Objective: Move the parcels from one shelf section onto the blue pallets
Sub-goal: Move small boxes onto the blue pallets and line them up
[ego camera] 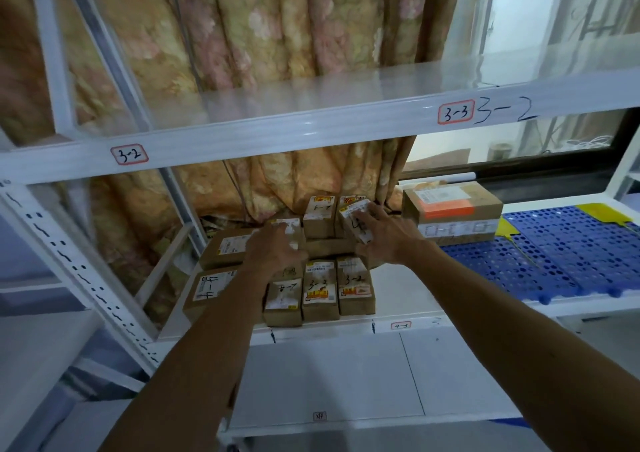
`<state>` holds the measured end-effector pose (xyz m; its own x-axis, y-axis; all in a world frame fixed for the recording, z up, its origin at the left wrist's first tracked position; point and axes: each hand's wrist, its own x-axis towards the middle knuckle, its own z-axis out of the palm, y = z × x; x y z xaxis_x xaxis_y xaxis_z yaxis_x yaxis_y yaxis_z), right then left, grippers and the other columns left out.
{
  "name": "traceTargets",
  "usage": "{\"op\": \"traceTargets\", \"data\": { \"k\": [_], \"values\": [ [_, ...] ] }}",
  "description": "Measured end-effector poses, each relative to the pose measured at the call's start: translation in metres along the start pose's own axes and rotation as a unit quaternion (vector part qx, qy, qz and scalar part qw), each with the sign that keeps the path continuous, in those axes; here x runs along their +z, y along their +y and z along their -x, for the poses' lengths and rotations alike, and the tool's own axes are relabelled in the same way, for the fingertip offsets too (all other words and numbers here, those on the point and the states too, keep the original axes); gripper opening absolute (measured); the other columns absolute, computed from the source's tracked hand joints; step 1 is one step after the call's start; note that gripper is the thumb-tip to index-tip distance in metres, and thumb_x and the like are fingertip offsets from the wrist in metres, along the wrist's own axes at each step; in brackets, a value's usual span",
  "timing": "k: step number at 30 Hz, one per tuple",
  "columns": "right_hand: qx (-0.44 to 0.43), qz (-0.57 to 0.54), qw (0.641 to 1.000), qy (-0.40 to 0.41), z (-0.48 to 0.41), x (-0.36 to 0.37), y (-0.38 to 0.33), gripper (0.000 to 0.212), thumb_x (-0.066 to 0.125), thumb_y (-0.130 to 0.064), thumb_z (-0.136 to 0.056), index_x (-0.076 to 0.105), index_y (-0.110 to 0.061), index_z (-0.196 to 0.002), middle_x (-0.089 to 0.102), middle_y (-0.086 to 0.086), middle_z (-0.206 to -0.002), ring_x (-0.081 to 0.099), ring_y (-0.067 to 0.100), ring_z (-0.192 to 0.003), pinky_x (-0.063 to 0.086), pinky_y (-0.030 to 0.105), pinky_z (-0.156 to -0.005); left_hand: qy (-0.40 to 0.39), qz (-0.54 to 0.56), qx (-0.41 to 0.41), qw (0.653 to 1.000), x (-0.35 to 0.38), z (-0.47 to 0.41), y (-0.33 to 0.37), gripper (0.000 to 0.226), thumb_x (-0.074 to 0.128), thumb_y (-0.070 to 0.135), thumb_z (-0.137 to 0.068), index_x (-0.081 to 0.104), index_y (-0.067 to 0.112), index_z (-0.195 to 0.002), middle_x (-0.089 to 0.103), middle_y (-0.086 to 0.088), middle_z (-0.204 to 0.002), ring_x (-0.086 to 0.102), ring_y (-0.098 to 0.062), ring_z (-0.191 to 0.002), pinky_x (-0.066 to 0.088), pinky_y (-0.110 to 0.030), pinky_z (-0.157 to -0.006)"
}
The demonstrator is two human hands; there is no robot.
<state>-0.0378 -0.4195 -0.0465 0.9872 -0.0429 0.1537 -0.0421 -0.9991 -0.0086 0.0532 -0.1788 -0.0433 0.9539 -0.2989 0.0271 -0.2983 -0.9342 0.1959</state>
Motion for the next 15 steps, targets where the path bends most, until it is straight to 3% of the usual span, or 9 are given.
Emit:
{"op": "traceTargets", "data": {
  "k": [3, 7, 10, 15],
  "values": [
    [-0.001, -0.011, 1.000, 0.011, 0.003, -0.006, 0.012, 0.082, 0.045, -0.068, -0.087, 0.016, -0.031, -0.154, 0.012, 0.003, -0.161, 0.038, 0.036, -0.136, 0.043, 0.046, -0.099, 0.005, 0.014, -0.011, 1.000, -0.006, 0.001, 0.011, 0.100, 0.069, 0.069, -0.068, 0.033, 0.023, -0.150, 0.028, -0.012, -0.157, 0.045, -0.035, -0.133, 0.046, -0.046, -0.102],
    [-0.001, -0.021, 1.000, -0.001, 0.014, -0.013, 0.027, 0.088, 0.046, -0.071, -0.079, 0.020, -0.029, -0.152, 0.018, 0.004, -0.159, 0.041, 0.037, -0.134, 0.040, 0.045, -0.102, 0.021, -0.005, 0.021, 1.000, -0.010, 0.015, 0.031, 0.095, 0.065, 0.069, -0.074, 0.029, 0.024, -0.150, 0.035, -0.010, -0.152, 0.044, -0.033, -0.133, 0.043, -0.046, -0.104],
    [-0.002, -0.017, 1.000, 0.015, 0.032, -0.013, 0.037, 0.082, 0.049, -0.068, -0.085, 0.022, -0.028, -0.152, 0.020, 0.005, -0.158, 0.041, 0.037, -0.134, 0.040, 0.045, -0.103, 0.039, 0.010, 0.048, 0.998, -0.011, 0.033, 0.048, 0.098, 0.064, 0.069, -0.074, 0.021, 0.032, -0.153, 0.035, -0.006, -0.154, 0.044, -0.032, -0.133, 0.045, -0.047, -0.102],
    [0.033, -0.011, 0.999, 0.017, 0.077, -0.020, 0.052, 0.080, 0.046, -0.068, -0.087, 0.024, -0.026, -0.151, 0.022, 0.005, -0.156, 0.040, 0.037, -0.133, 0.039, 0.047, -0.103, 0.080, -0.021, 0.091, 0.992, -0.013, 0.059, 0.081, 0.088, 0.062, 0.067, -0.078, 0.037, 0.021, -0.149, 0.040, -0.008, -0.151, 0.042, -0.033, -0.133, 0.042, -0.045, -0.102]
  ]
}}
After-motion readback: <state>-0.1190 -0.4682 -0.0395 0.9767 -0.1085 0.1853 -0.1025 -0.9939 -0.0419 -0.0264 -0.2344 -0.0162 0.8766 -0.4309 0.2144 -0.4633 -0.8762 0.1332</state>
